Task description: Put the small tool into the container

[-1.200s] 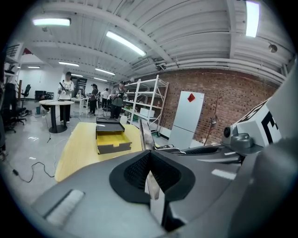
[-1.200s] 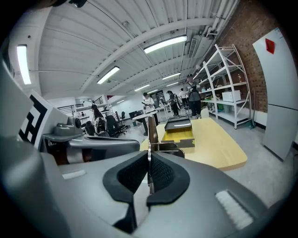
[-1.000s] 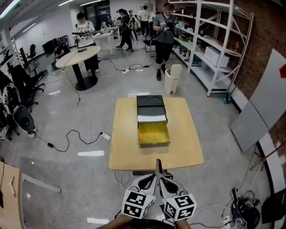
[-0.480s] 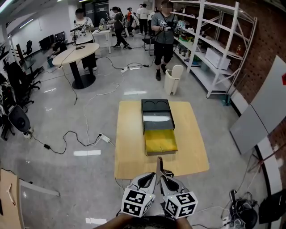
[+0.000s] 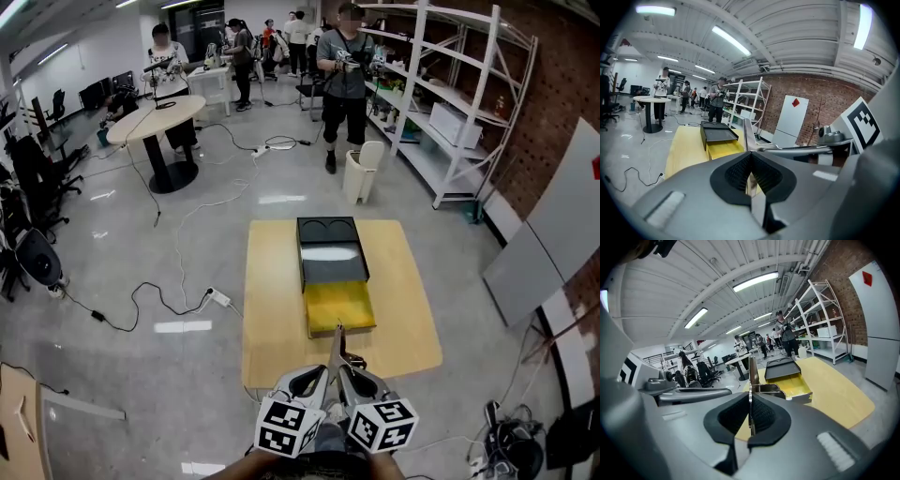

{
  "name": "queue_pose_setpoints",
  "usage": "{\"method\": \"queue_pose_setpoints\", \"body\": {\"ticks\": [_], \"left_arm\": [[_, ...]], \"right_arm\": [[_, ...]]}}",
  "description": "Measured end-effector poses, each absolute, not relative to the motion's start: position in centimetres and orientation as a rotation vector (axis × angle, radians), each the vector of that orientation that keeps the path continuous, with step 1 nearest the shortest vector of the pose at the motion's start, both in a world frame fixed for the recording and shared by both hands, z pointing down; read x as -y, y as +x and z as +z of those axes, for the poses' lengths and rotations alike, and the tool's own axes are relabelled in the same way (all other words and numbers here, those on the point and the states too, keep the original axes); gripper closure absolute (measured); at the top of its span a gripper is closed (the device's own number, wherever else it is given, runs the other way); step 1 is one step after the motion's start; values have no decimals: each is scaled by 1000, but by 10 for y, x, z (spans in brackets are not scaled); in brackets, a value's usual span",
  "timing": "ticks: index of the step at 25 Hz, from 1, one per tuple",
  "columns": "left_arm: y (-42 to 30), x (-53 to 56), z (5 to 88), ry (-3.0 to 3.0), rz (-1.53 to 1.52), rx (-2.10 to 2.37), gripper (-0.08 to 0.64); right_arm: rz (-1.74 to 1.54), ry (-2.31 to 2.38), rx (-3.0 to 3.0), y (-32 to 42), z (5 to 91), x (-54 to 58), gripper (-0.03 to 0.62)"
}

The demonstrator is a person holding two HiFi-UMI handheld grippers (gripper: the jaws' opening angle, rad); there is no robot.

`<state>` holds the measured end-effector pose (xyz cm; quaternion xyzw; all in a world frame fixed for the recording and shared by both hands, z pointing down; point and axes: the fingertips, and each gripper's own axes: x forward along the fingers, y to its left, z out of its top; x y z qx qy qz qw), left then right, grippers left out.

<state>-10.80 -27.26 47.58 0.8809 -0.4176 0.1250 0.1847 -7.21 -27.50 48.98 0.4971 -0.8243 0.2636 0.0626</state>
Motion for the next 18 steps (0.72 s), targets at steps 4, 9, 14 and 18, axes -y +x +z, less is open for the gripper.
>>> {"method": "queue_pose_setpoints", "body": {"ticks": [4,9,14,18], "left_arm": [[-97,309,481,2467,359,1199,551],[-83,375,485,2446,375,1218,551],[-63,448,501,2420,395,1234,551],[-41,498,507,2407,407,1240,551]], "right_arm": [[881,1517,2497,-56,498,315,583],[1059,1561,2479,-32,511,386,583],[1282,1582,2451,-4,537,462,583],[1419,1586,2426,22,551,516,583]]}}
